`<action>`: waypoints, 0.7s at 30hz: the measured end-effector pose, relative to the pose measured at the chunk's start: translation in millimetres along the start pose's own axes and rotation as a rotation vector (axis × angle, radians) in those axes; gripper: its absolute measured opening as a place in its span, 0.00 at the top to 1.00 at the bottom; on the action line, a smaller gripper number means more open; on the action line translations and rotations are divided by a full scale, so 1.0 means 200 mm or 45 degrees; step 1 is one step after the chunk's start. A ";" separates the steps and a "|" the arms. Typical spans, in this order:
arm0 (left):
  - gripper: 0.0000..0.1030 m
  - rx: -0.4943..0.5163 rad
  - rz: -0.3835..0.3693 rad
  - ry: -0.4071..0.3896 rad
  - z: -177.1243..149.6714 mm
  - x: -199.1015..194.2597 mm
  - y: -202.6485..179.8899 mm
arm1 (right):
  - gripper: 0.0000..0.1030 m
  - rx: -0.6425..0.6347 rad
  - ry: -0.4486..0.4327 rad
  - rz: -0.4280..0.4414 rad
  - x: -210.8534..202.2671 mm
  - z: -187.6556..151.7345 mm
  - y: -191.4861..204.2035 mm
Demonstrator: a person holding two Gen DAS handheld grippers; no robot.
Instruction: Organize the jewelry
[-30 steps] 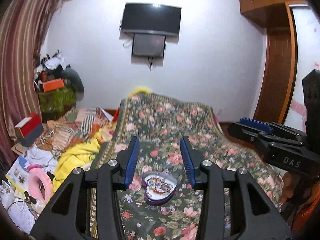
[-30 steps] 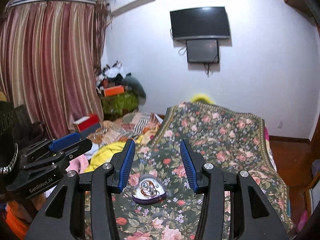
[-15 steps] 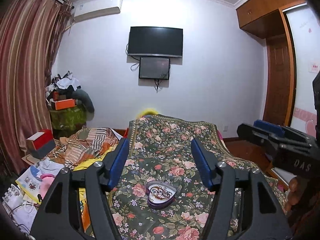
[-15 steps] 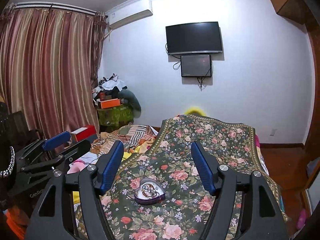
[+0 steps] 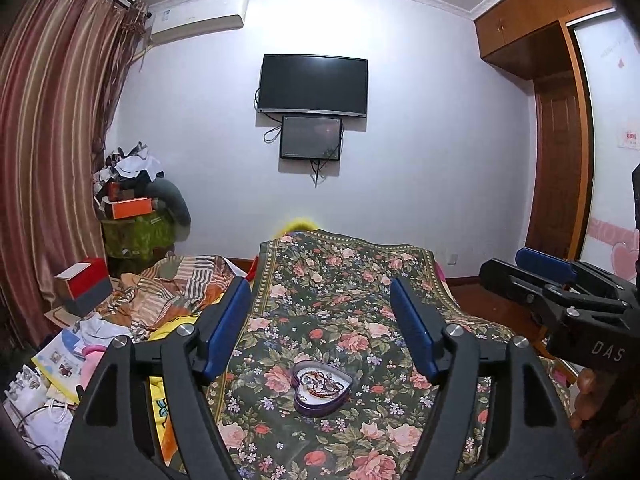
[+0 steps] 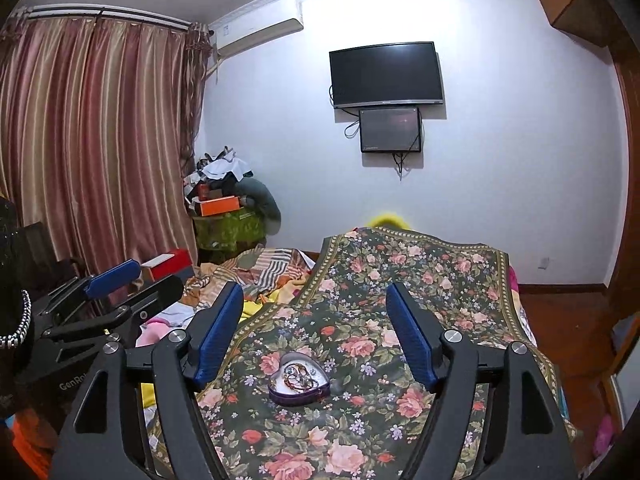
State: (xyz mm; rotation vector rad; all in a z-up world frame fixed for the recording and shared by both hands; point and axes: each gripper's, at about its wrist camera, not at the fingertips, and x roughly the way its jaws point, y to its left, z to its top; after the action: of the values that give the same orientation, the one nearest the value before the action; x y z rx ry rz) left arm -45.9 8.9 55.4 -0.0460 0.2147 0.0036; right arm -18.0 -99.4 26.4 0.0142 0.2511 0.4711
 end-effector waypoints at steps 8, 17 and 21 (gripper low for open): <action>0.31 0.002 -0.002 0.010 -0.01 0.00 0.00 | 0.32 0.009 0.009 0.000 0.00 0.00 -0.01; 0.22 0.004 0.002 0.007 -0.01 0.02 -0.01 | 0.32 0.012 0.015 0.001 0.01 0.01 -0.01; 0.16 -0.001 0.011 0.008 -0.02 0.02 -0.01 | 0.32 0.013 0.019 0.001 0.01 0.01 -0.01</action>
State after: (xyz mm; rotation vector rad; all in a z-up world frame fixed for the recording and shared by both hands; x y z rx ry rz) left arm -43.3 7.0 51.8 -0.0460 0.2215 0.0121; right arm -15.8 -100.4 27.1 0.0209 0.2680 0.4705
